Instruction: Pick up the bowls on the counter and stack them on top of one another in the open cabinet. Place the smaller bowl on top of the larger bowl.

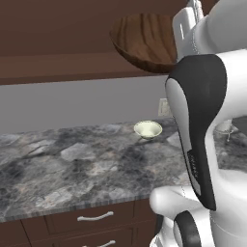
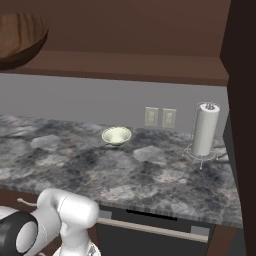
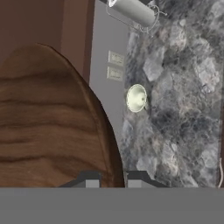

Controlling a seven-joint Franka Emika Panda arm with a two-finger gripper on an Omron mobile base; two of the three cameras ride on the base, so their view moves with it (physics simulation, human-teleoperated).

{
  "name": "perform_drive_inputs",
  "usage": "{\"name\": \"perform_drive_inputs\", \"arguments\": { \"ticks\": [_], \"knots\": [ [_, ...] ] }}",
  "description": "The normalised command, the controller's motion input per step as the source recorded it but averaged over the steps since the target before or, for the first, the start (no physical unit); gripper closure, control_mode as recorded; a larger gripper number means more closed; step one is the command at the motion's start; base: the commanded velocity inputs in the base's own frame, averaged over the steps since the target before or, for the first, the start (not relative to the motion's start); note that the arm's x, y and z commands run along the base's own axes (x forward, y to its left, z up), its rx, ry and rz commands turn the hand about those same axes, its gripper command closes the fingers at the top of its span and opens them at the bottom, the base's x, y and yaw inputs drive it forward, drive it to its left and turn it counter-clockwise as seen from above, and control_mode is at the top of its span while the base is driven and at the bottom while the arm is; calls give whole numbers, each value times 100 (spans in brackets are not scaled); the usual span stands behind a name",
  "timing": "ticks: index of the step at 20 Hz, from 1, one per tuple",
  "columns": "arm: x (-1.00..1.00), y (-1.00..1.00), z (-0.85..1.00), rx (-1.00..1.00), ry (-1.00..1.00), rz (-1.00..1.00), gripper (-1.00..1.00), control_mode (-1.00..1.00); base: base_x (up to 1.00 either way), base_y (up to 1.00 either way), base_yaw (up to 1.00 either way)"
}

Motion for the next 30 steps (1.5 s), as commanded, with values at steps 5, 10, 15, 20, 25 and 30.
{"name": "perform_drive_inputs", "arguments": {
  "ticks": [5, 10, 15, 20, 25, 30],
  "knots": [
    [36, 9, -19, 0, -6, 0, 100, -100, 0, 0, 0],
    [39, 14, -1, -1, -1, -2, 100, -100, 0, 0, 0],
    [42, 26, -2, -3, 7, -6, 100, -100, 0, 0, 0],
    [43, 19, -2, -1, 8, -5, 100, -100, 0, 0, 0],
    [40, 15, -2, -1, 7, -5, 100, -100, 0, 0, 0],
    [38, 16, -9, 0, 1, -5, 100, -100, 0, 0, 0]
  ]
}}
